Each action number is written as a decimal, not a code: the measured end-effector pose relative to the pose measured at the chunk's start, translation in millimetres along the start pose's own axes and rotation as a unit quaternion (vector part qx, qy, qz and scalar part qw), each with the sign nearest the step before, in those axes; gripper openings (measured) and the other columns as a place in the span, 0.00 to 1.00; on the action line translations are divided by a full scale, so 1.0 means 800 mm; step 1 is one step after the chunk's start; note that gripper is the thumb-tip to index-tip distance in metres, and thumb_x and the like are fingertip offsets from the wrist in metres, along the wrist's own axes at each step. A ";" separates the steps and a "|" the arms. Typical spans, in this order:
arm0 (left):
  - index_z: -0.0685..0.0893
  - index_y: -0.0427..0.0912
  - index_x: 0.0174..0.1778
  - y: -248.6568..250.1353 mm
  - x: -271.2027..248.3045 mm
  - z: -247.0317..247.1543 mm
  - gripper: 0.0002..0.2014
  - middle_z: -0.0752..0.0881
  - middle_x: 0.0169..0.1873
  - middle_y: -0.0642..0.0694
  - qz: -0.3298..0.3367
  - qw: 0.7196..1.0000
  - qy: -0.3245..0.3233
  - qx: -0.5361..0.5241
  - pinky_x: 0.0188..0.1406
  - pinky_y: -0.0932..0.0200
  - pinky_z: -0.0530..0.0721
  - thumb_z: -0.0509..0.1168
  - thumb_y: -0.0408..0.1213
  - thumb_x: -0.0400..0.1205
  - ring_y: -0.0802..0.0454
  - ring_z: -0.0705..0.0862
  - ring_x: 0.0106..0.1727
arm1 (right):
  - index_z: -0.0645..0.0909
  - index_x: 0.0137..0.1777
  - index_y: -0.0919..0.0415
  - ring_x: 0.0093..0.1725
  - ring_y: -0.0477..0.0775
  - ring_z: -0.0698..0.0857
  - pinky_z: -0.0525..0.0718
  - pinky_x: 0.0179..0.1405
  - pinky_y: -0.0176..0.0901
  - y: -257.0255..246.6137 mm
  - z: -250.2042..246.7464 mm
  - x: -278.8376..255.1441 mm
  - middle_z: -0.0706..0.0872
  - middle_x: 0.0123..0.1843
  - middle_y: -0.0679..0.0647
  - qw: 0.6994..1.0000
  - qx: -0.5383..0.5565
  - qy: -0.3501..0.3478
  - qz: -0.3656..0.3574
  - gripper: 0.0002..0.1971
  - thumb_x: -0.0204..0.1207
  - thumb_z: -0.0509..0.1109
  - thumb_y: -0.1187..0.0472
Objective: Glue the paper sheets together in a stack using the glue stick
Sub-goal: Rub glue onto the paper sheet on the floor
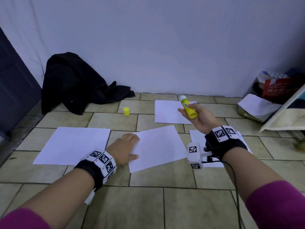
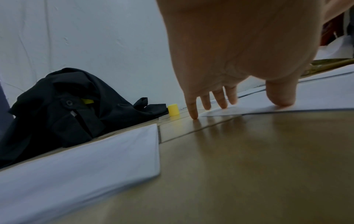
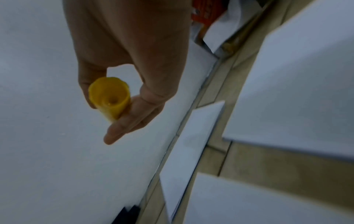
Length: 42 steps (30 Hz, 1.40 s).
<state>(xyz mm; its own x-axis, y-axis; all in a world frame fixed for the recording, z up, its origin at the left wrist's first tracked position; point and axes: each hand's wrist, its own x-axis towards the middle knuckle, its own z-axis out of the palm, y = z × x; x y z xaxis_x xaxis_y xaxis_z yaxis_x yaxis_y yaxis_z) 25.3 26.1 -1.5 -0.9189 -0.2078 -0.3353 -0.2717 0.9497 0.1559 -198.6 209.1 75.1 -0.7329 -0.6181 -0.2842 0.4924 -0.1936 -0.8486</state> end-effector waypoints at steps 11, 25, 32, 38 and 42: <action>0.32 0.53 0.83 -0.002 0.011 0.009 0.33 0.25 0.80 0.49 -0.056 0.989 -0.131 -0.044 0.77 0.32 0.30 0.47 0.52 0.89 0.46 0.24 0.80 | 0.81 0.44 0.60 0.36 0.53 0.82 0.82 0.33 0.43 0.086 0.100 0.048 0.86 0.43 0.58 0.887 -0.458 -0.040 -0.043 0.11 0.66 0.79 0.67; 0.26 0.43 0.81 -0.003 0.009 0.013 0.52 0.23 0.79 0.49 -0.060 0.990 -0.116 -0.054 0.77 0.31 0.30 0.58 0.63 0.81 0.48 0.24 0.80 | 0.79 0.64 0.65 0.53 0.59 0.81 0.78 0.47 0.44 0.137 0.178 0.095 0.84 0.56 0.59 0.744 -0.651 -0.082 -0.123 0.19 0.73 0.73 0.66; 0.26 0.44 0.81 -0.009 0.010 0.013 0.63 0.23 0.79 0.49 -0.057 0.988 -0.127 -0.074 0.77 0.32 0.29 0.47 0.78 0.60 0.50 0.23 0.79 | 0.74 0.67 0.67 0.60 0.61 0.82 0.83 0.57 0.51 0.133 0.183 0.096 0.82 0.62 0.62 0.721 -0.682 -0.078 -0.088 0.25 0.71 0.76 0.64; 0.28 0.42 0.82 -0.008 0.004 0.010 0.74 0.24 0.80 0.47 -0.052 0.988 -0.110 -0.090 0.78 0.34 0.29 0.67 0.76 0.54 0.50 0.24 0.80 | 0.67 0.74 0.65 0.65 0.58 0.80 0.80 0.60 0.46 0.118 0.152 0.079 0.80 0.67 0.60 0.765 -0.639 -0.063 -0.054 0.36 0.69 0.79 0.59; 0.38 0.41 0.83 -0.012 0.001 0.008 0.64 0.23 0.79 0.47 -0.043 0.985 -0.086 -0.141 0.78 0.38 0.27 0.76 0.62 0.66 0.50 0.25 0.80 | 0.69 0.74 0.62 0.69 0.55 0.77 0.76 0.62 0.42 0.086 0.102 0.050 0.80 0.69 0.58 0.771 -0.633 -0.041 -0.060 0.33 0.72 0.77 0.57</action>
<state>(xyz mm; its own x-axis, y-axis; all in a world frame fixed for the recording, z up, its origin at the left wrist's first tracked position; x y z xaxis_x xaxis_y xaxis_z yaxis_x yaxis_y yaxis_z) 29.4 18.3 -9.2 -0.8333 -0.2199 -0.5072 -0.4381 0.8222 0.3633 -155.5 108.9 41.6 -0.6797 -0.7099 -0.1845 -0.4677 0.6133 -0.6365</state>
